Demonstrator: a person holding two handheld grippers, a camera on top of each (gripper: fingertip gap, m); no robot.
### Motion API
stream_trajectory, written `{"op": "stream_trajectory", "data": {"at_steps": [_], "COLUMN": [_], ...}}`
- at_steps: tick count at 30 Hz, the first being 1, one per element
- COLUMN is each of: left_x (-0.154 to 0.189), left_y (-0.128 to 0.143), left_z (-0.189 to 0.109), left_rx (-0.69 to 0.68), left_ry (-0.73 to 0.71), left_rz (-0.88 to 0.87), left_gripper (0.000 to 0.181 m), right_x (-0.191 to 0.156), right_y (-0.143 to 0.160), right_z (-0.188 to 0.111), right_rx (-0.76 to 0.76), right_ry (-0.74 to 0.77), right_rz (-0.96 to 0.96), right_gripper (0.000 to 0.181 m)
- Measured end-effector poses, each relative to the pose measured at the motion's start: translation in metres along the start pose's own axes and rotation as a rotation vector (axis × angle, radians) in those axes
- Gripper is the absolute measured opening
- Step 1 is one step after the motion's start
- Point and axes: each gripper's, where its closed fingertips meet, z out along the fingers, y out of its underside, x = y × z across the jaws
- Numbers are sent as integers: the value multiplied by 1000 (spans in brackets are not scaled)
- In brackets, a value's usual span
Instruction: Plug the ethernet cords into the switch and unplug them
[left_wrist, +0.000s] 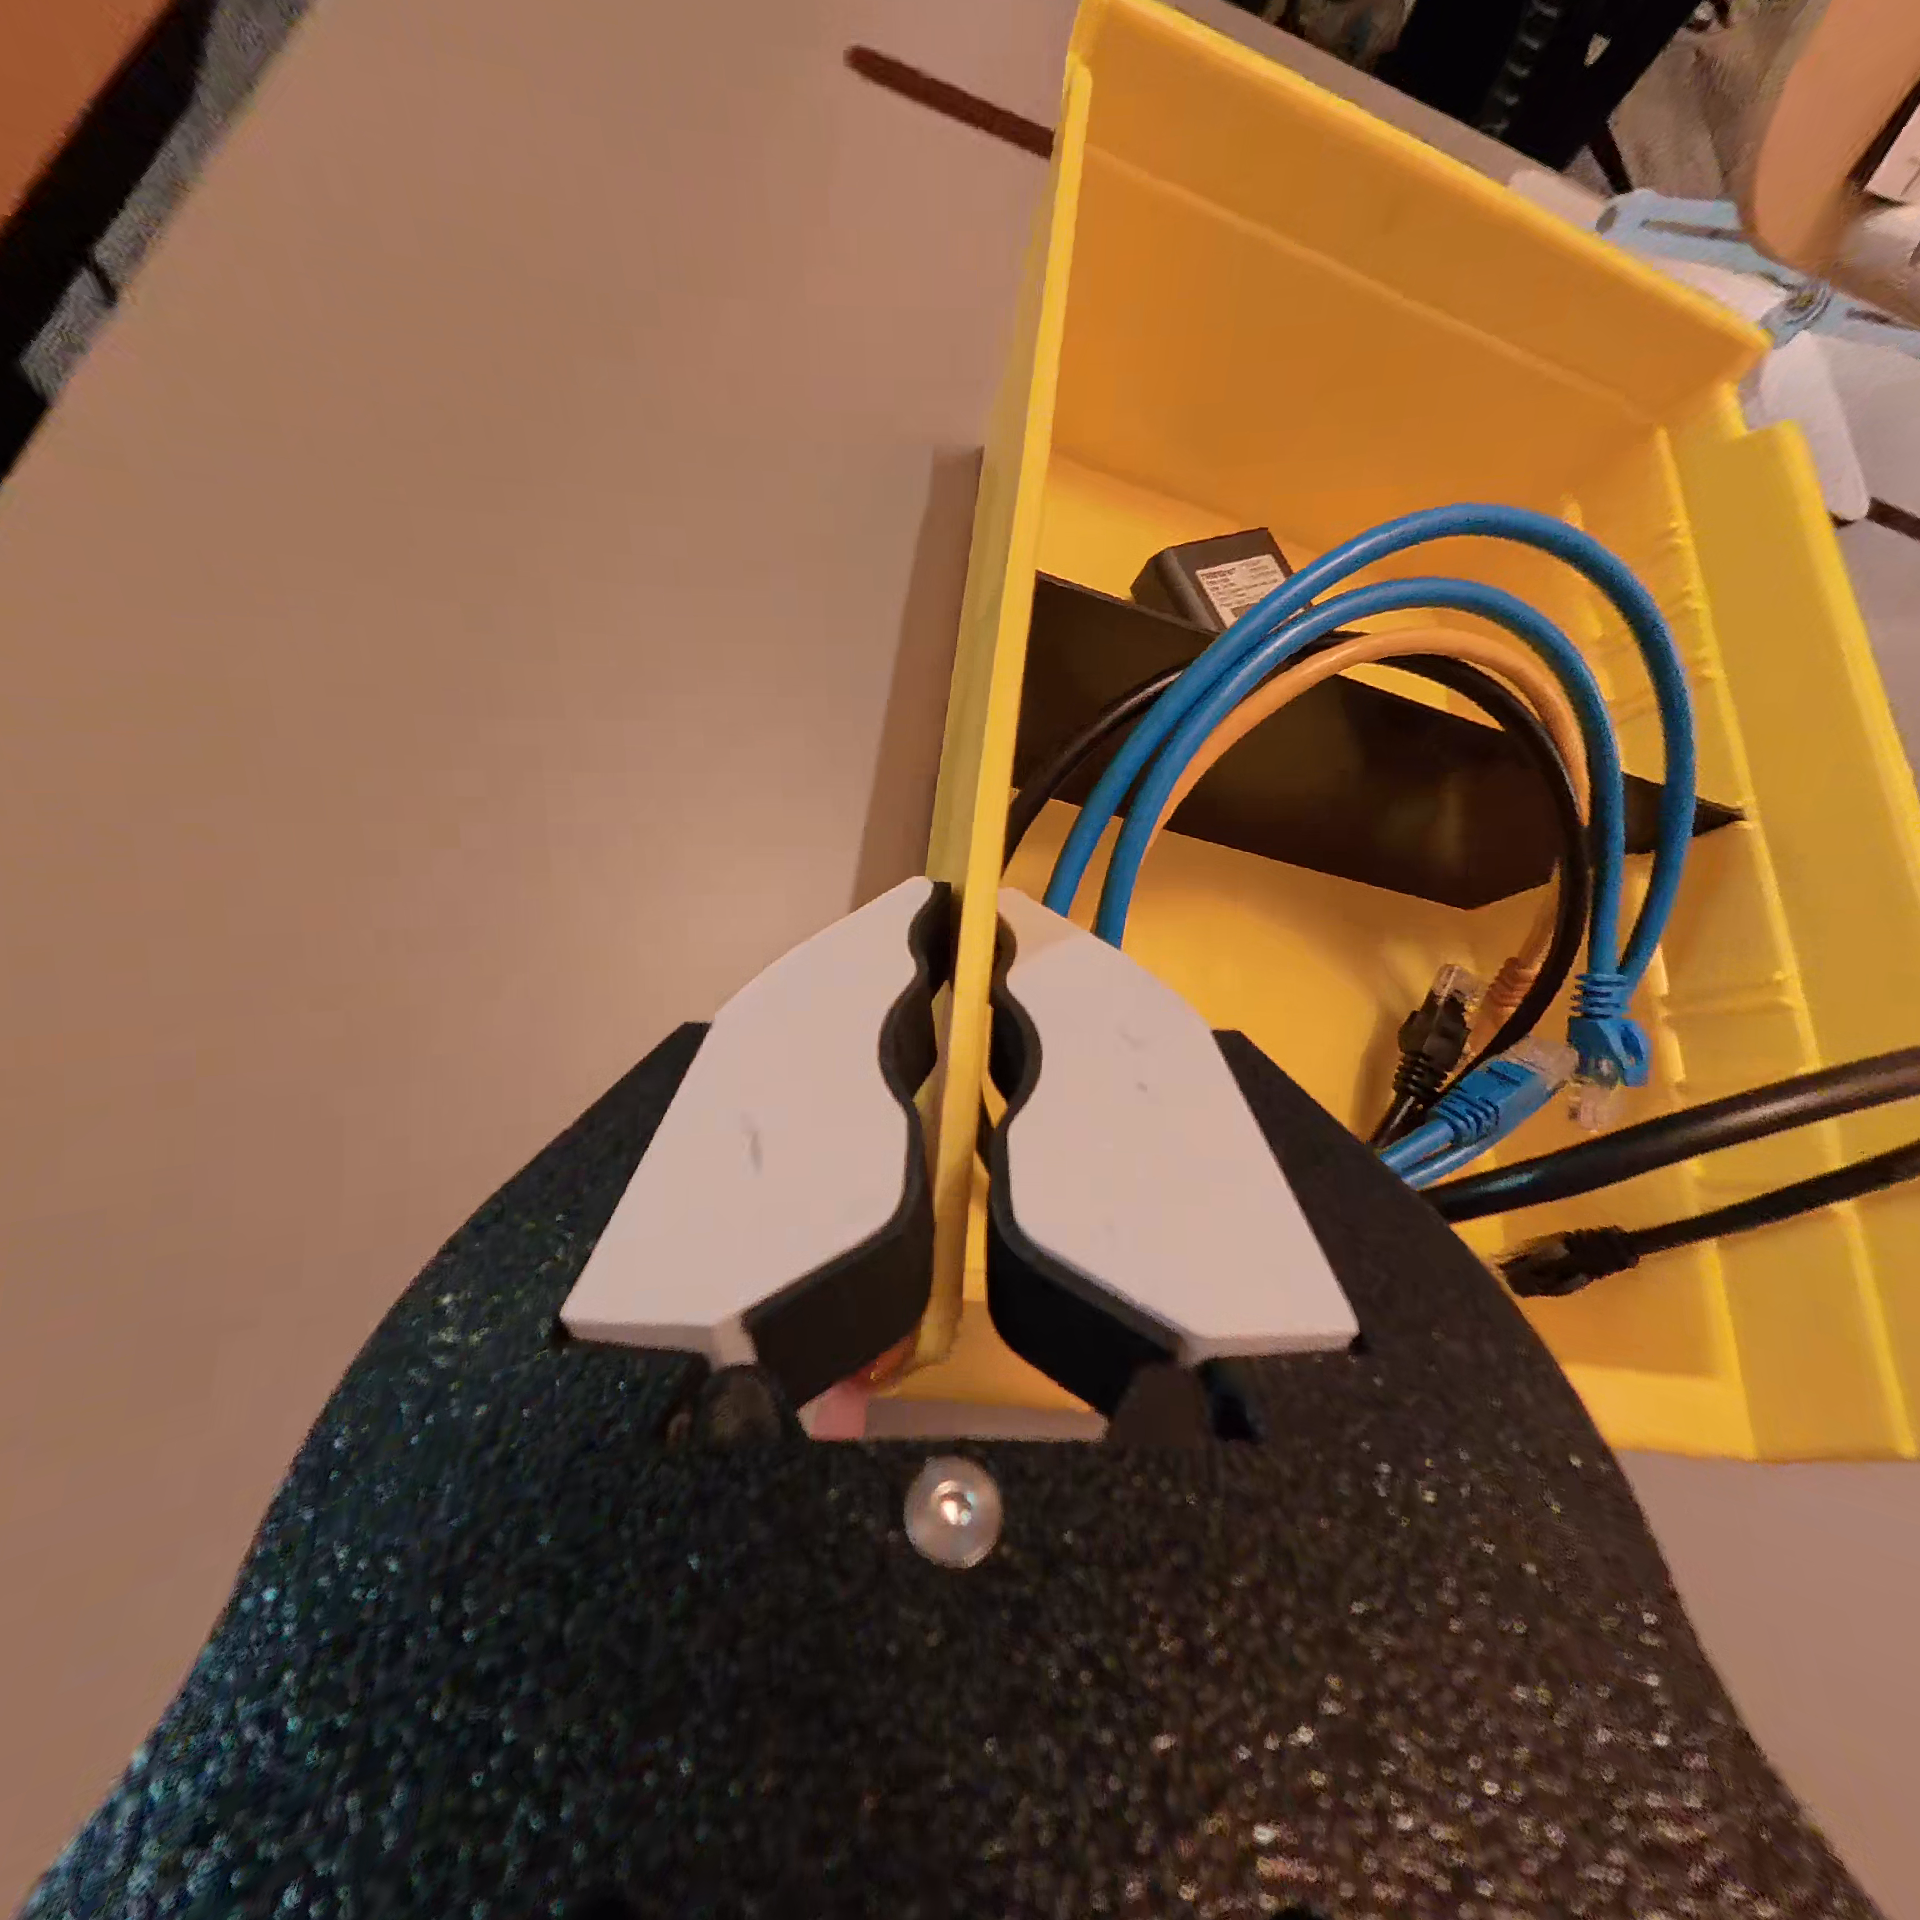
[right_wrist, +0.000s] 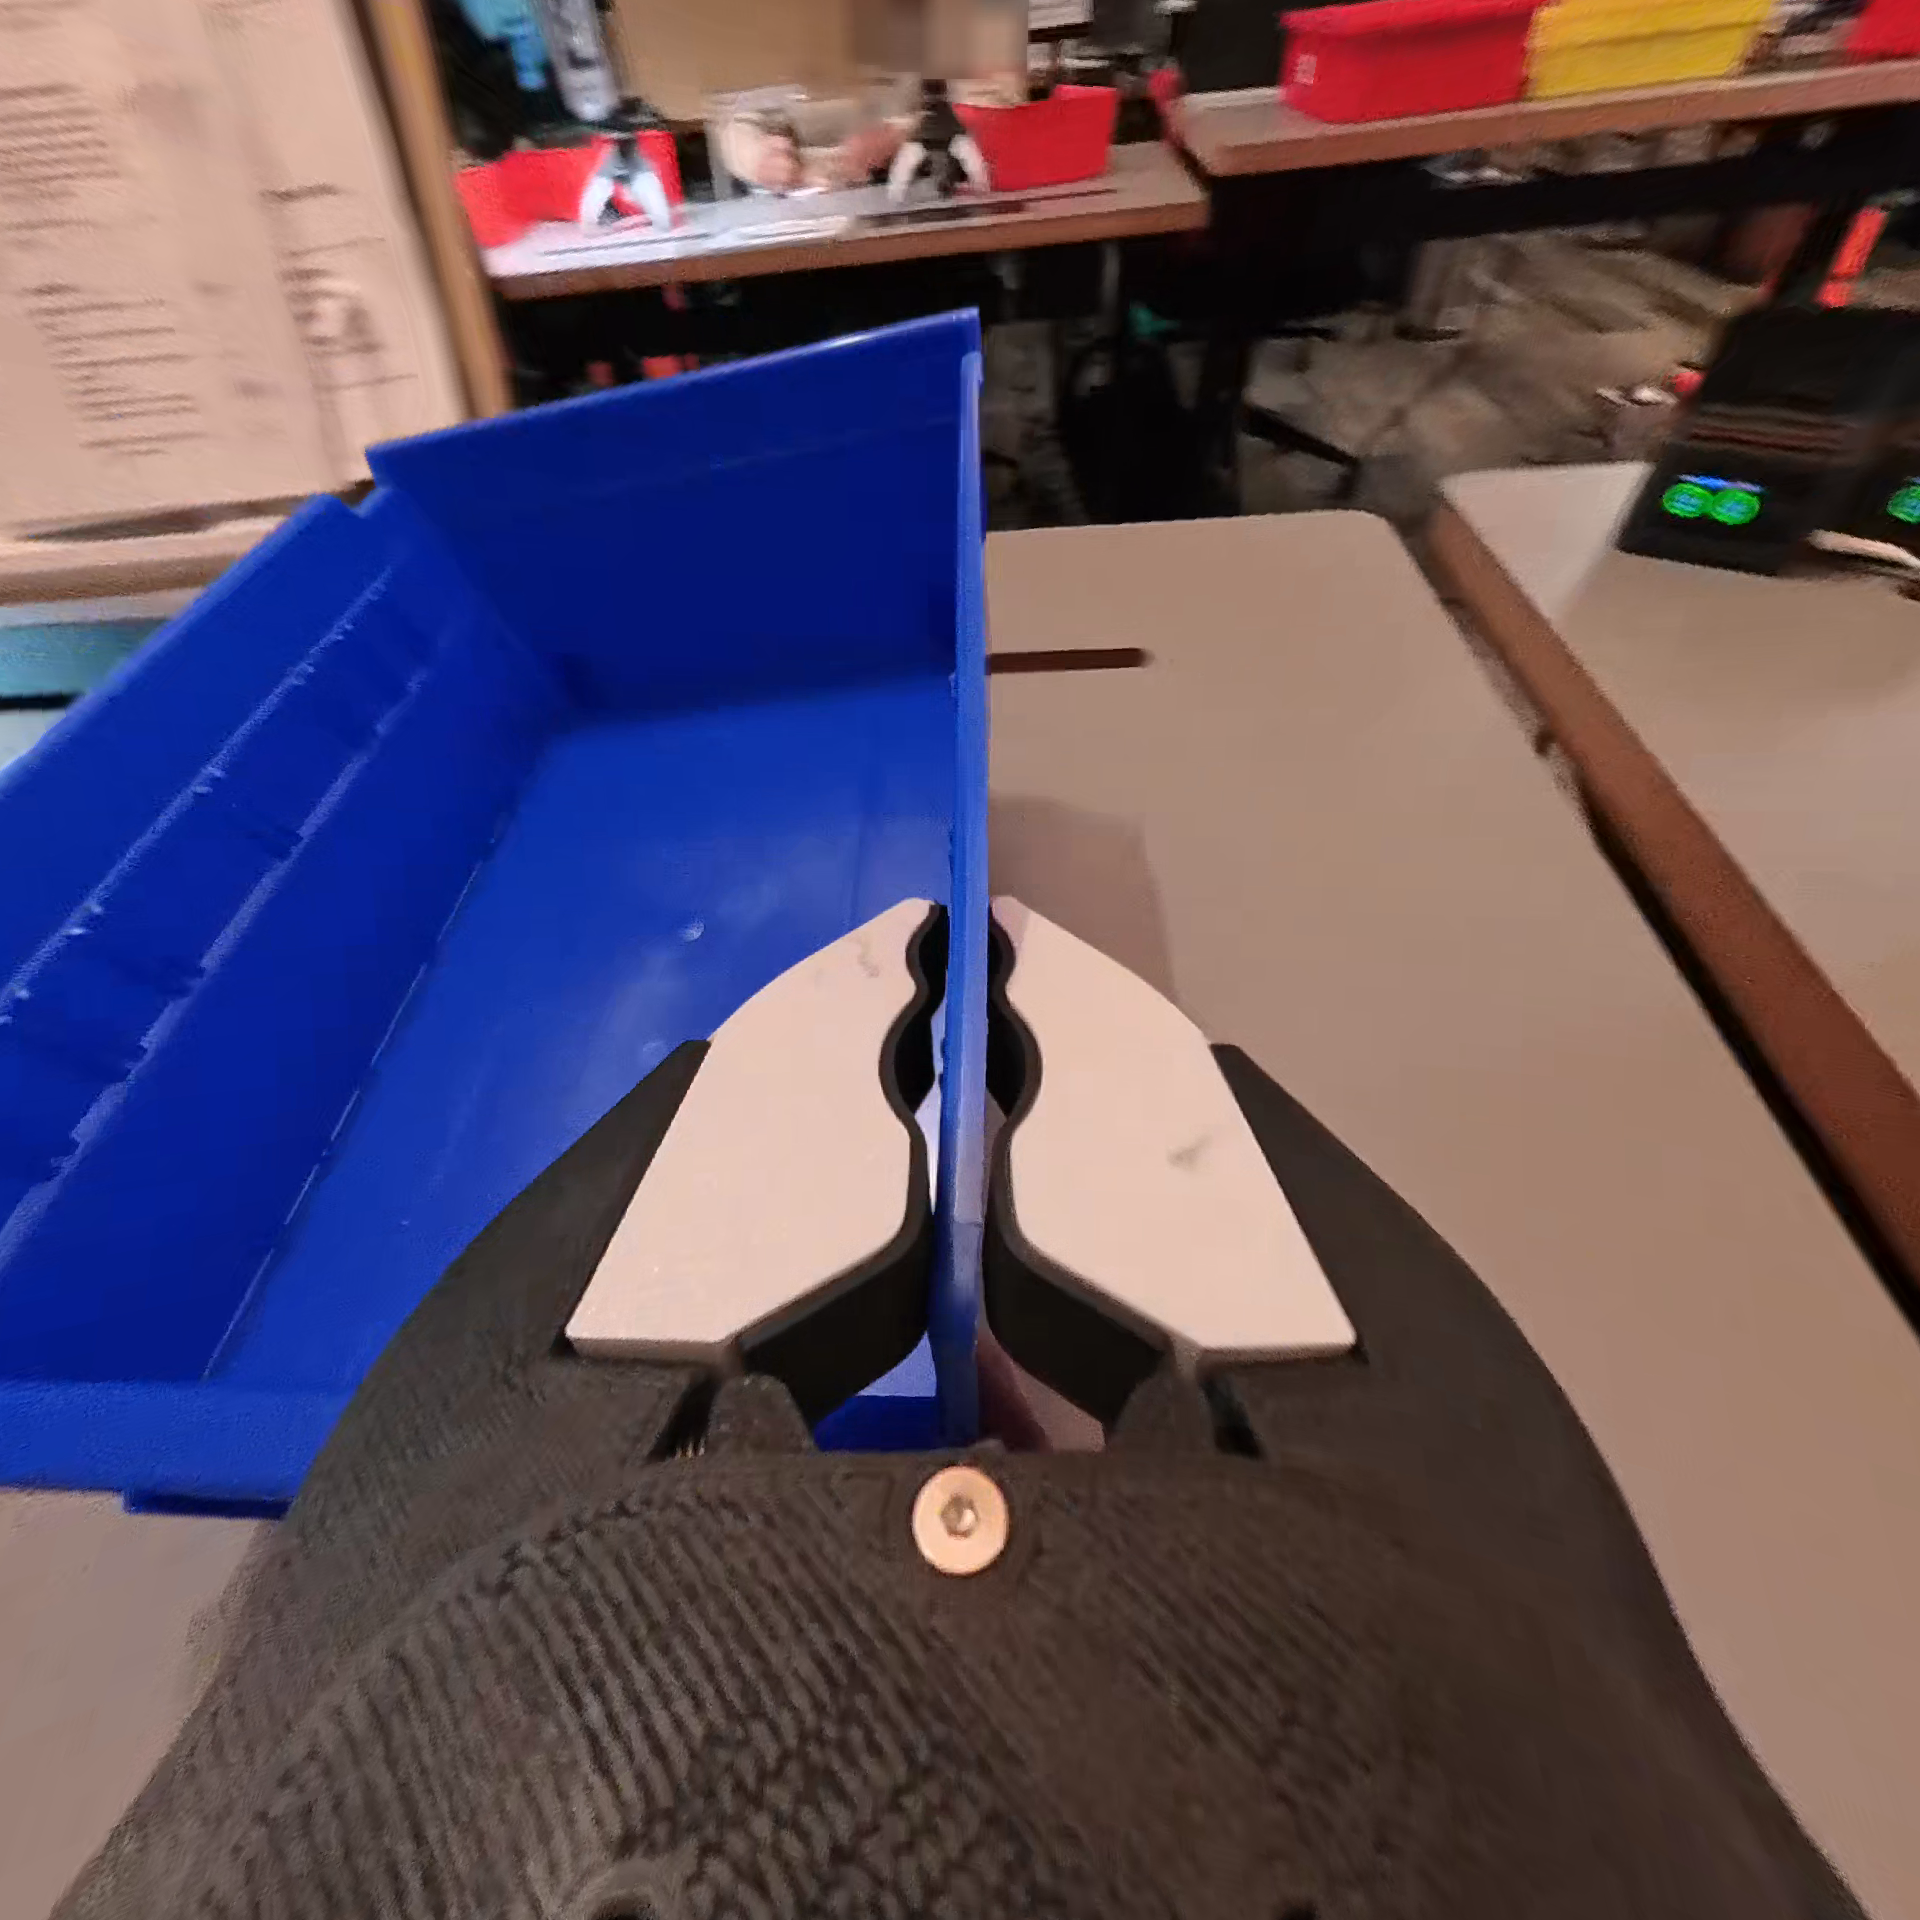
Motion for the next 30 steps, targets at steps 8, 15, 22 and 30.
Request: {"op": "stream_trajectory", "data": {"at_steps": [8, 15, 22, 30], "left_x": [54, 52, 32, 8], "left_y": [-38, -50, -47, -59], "left_z": [76, 88, 76, 78], "left_rx": [32, 39, 73, 94], "left_ry": [9, 5, -18, -77], "left_rz": [-21, -34, 6, 89], "left_gripper": [4, 4, 4, 4], "right_x": [74, 79, 77, 71], "right_y": [22, 15, 10, 8], "right_z": [56, 90, 109, 108], "right_rx": [-65, -60, -65, -68], "right_ry": [104, 108, 50, -40], "right_rz": [173, 139, 109, 125], "right_gripper": [4, 4, 5, 18]}}
